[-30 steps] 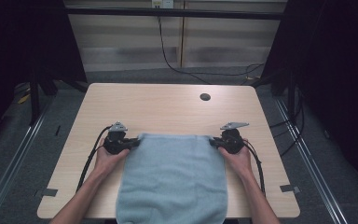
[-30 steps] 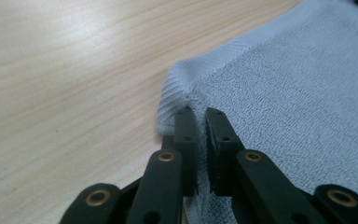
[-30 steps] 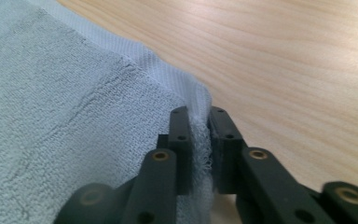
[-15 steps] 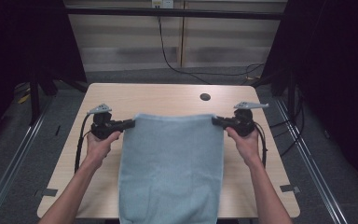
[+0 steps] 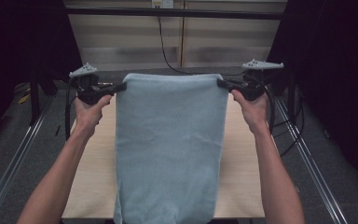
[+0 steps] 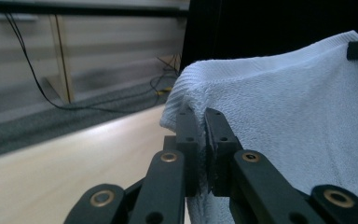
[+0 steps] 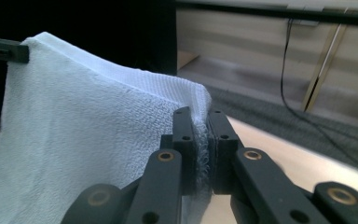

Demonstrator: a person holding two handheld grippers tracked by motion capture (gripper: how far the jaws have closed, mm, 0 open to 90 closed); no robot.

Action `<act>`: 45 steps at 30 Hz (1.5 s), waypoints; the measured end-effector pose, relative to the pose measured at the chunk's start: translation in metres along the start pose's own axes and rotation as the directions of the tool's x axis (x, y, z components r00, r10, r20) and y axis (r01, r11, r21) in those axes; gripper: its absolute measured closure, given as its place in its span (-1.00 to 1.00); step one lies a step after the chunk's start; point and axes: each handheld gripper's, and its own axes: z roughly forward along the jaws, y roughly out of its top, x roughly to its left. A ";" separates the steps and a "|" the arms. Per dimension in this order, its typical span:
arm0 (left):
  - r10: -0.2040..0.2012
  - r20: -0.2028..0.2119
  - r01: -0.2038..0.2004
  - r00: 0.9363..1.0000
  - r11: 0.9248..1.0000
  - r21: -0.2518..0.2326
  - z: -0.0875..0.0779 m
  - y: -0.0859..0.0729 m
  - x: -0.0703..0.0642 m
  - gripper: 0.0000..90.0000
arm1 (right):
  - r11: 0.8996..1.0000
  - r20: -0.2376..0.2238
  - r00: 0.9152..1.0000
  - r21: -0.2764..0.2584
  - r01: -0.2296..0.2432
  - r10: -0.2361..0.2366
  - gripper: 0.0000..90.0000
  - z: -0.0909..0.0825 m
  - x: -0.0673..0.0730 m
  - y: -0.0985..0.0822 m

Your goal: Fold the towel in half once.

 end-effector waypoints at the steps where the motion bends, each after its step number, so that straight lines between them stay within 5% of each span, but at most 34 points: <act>1: 0.010 -0.007 -0.010 1.000 1.000 -0.013 -0.002 0.008 0.001 0.91 | 1.000 0.005 1.000 -0.007 0.004 -0.004 0.88 0.000 -0.001 0.007; 9: 0.057 -0.027 -0.059 0.998 0.994 -0.088 -0.015 0.065 -0.005 0.91 | 0.994 0.044 0.998 -0.102 0.046 -0.042 0.88 -0.014 0.001 0.075; 13: 0.068 -0.014 -0.068 0.998 0.995 -0.075 -0.014 0.059 -0.007 0.90 | 0.991 0.042 0.998 -0.120 0.059 -0.055 0.88 -0.020 0.005 0.083; 25: 0.030 0.082 -0.033 0.996 0.999 0.029 -0.017 -0.038 -0.019 0.90 | 1.000 -0.062 0.998 0.015 -0.006 0.007 0.88 -0.018 0.012 -0.024; 30: -0.017 0.143 0.010 0.990 0.999 0.050 -0.038 -0.083 -0.035 0.90 | 0.998 -0.109 0.993 0.062 -0.030 0.037 0.88 -0.032 0.024 -0.070; 35: 0.019 0.169 -0.033 0.986 0.996 0.081 -0.065 -0.110 -0.057 0.90 | 0.995 -0.123 0.992 0.094 -0.027 0.038 0.88 -0.057 0.040 -0.095; 39: 0.006 0.168 -0.022 0.986 0.995 0.094 -0.083 -0.137 -0.072 0.90 | 0.990 -0.155 0.988 0.142 -0.003 0.025 0.88 -0.072 0.062 -0.117; 43: 0.002 0.149 -0.031 0.989 0.980 0.195 -0.085 -0.172 -0.086 0.90 | 0.980 -0.177 0.984 0.195 0.033 0.002 0.88 -0.082 0.076 -0.142; 44: 0.010 0.148 -0.047 0.989 0.968 0.246 -0.084 -0.183 -0.089 0.90 | 0.978 -0.194 0.981 0.208 0.018 0.023 0.88 -0.081 0.077 -0.151; 45: 0.006 0.155 -0.046 0.988 0.965 0.259 -0.084 -0.191 -0.089 0.90 | 0.972 -0.205 0.977 0.235 -0.002 0.052 0.88 -0.079 0.079 -0.162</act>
